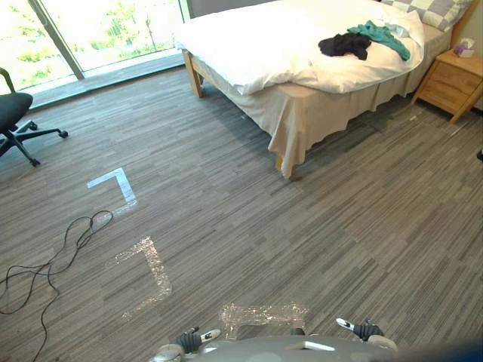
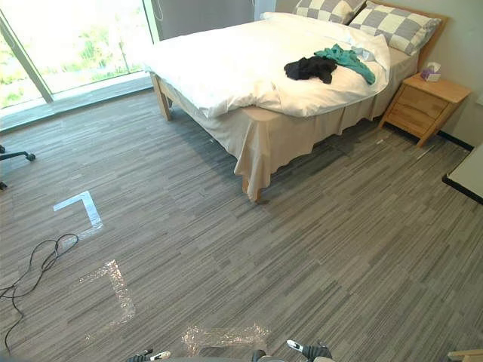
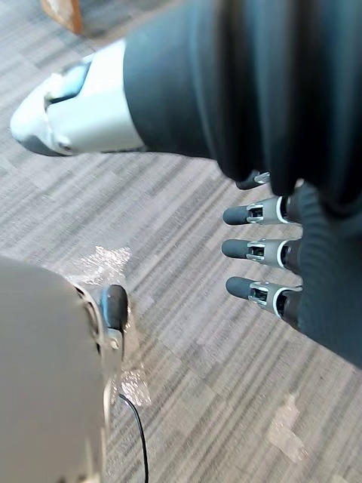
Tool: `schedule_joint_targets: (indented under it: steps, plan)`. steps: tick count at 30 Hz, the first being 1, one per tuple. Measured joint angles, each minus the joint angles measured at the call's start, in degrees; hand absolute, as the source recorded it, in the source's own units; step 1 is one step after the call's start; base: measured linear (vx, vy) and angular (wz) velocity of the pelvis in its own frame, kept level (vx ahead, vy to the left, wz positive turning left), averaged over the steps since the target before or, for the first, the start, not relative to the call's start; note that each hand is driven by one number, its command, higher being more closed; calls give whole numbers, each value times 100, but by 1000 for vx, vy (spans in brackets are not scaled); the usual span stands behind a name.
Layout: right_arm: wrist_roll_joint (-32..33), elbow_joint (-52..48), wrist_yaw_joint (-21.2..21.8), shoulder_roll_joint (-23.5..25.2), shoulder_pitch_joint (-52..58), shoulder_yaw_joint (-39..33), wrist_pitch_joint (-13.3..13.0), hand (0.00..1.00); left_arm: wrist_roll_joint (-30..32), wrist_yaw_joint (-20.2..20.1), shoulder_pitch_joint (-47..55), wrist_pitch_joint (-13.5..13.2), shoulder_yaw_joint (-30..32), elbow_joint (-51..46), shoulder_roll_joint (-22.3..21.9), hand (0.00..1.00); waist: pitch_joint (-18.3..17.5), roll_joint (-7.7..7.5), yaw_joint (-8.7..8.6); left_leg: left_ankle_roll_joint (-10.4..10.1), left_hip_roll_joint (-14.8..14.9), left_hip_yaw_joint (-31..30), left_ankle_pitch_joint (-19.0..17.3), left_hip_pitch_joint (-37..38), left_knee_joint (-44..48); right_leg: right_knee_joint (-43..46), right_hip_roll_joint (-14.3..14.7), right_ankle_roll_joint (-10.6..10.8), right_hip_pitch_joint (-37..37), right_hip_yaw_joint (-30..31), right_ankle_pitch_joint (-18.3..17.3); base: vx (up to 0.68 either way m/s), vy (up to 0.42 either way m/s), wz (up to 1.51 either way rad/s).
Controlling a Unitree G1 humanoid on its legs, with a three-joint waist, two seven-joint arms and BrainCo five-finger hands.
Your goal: Tidy the bed and pick cloth on bed and put in laundry
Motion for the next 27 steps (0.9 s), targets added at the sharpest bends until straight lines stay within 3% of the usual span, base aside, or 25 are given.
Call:
schedule_joint_targets:
  steps: [3,4,6,8,9,11,13,14,15,17,20,21,23,24,26,27]
  plan:
    - [367,-122,-225,84,-77,-99,-105,0,107,212,-220,11,-220,-4,97,0,259,-48,4,67,18,152,-139,-148,345,1747,-247,160,-820,37,-655,-7,23,-17]
    - [360,-178,-302,100,-103,-133,-171,0,106,237,-277,5,-250,-6,137,0,366,-106,-2,62,34,254,-191,-180,458,2127,-304,214,-1030,28,-695,-50,33,-33]
    - [351,-285,-517,208,-113,-145,-277,0,103,316,-319,-24,-250,-10,222,0,488,-233,10,48,56,484,-290,-199,627,2424,-369,237,-1234,-51,-755,-66,30,-58]
    - [352,-300,-631,311,-109,-168,-267,0,104,345,-347,-21,-253,-9,310,0,556,-320,8,31,62,696,-438,-200,815,2193,-399,66,-1161,-250,-881,-40,-16,-67]
    - [350,-306,-640,332,-101,-224,-239,0,104,359,-374,4,-286,-4,317,0,588,-286,-13,23,124,760,-518,-197,916,1929,-334,-82,-1021,-291,-812,-9,-42,-33]
    - [347,-326,-634,317,-48,-281,-237,0,112,417,-446,14,-444,-5,308,0,591,-229,-167,13,202,788,-526,-189,891,1532,-197,-101,-876,-304,-592,-28,-28,-18]
    - [331,-326,-714,312,-39,-401,-240,0,178,460,-503,67,-440,-5,250,0,685,-115,-195,26,273,913,-540,-185,887,1431,-131,12,-879,-281,-476,-28,-19,-31]
    - [265,-327,-818,310,-44,-507,-242,0,219,480,-525,104,-436,-8,202,0,755,-35,-188,58,379,1027,-584,-169,908,1709,-119,207,-1039,-350,-513,-25,-38,-57]
    - [235,-331,-858,309,-80,-604,-248,0,225,537,-559,129,-417,-6,163,0,865,8,-163,-1,511,1161,-655,-92,985,2080,-172,167,-1260,-547,-697,-23,-34,-59]
    - [229,-334,-889,337,-11,-636,-254,0,223,596,-539,122,-340,-8,148,0,898,42,-94,-184,760,1382,-845,-6,1246,2231,-375,170,-1471,-823,-729,41,-30,-64]
    - [217,-352,-856,518,226,-643,-437,0,322,720,-435,130,-142,-6,266,0,723,-255,6,-625,1001,1599,-1271,190,1644,2296,-723,18,-1663,-802,-562,200,-183,-51]
    - [207,-357,-833,534,288,-707,-500,0,380,741,-441,129,-109,-6,233,0,695,-209,-24,-754,1207,1617,-1418,264,1769,2606,-669,-202,-1725,-899,-644,349,-323,-27]
    - [111,-419,-830,475,376,-712,-556,0,413,754,-429,110,-95,-6,128,0,509,-41,-173,-783,1478,1627,-1416,197,1812,2759,-476,-323,-1857,-1002,-988,381,-246,-9]
    - [-14,-426,-829,395,350,-702,-579,0,424,751,-408,19,-40,-10,145,0,439,37,-185,-616,1714,1493,-1218,-154,2712,2756,-340,-507,-1865,-987,-1209,456,-228,-21]
    - [-236,-426,-823,315,228,-678,-688,0,372,803,-407,-52,101,-9,-2,0,425,145,-200,-343,2001,1116,-731,-667,3910,2647,-246,-617,-1707,-932,-1218,462,-229,-34]
    - [-359,-414,-823,255,167,-656,-745,0,327,857,-412,-110,141,-8,-37,0,453,258,-221,-345,2119,782,-533,-944,4609,2473,-129,-643,-1465,-865,-1236,469,-174,-42]
